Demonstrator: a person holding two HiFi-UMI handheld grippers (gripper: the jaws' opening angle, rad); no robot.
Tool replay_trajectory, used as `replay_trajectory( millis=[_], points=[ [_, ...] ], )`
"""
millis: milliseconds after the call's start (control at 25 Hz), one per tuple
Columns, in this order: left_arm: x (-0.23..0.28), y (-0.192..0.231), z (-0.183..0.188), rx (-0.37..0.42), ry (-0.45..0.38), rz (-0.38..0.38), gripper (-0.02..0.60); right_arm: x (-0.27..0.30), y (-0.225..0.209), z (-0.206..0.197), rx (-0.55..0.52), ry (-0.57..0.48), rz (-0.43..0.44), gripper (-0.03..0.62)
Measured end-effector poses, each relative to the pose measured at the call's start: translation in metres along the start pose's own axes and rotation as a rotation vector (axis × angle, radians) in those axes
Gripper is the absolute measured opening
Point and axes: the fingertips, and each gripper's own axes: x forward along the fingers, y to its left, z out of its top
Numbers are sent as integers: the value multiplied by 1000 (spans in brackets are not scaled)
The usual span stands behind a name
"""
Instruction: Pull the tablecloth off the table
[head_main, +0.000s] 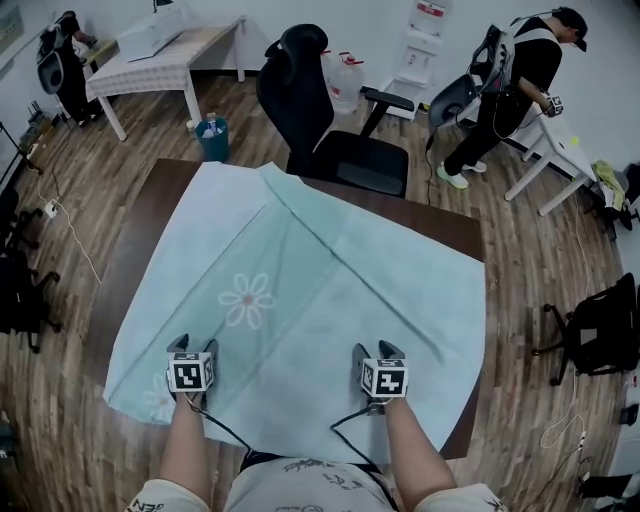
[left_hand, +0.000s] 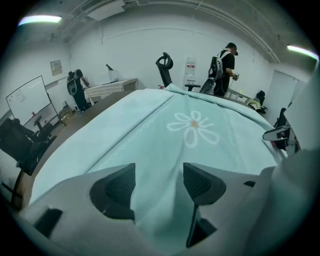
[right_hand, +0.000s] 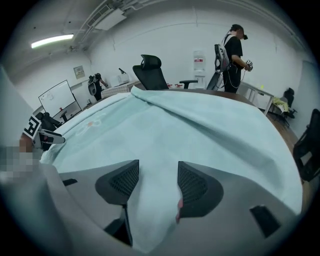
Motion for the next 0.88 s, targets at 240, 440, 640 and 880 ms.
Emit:
replay_trajectory(
  millis=[240, 440, 640, 880],
  points=[
    [8, 9, -8, -87, -13, -40, 301, 6, -2, 0, -38, 57, -58, 223],
    [6, 0, -11, -77, -8, -75, 155, 9, 17, -6, -98, 120, -28, 25],
    [2, -15, -11, -38, -4, -103, 11, 9, 19, -7, -50, 83, -46, 15],
    [-35, -27, 11, 26, -93, -139, 9, -33, 34, 14, -29, -48, -38, 14]
  ],
)
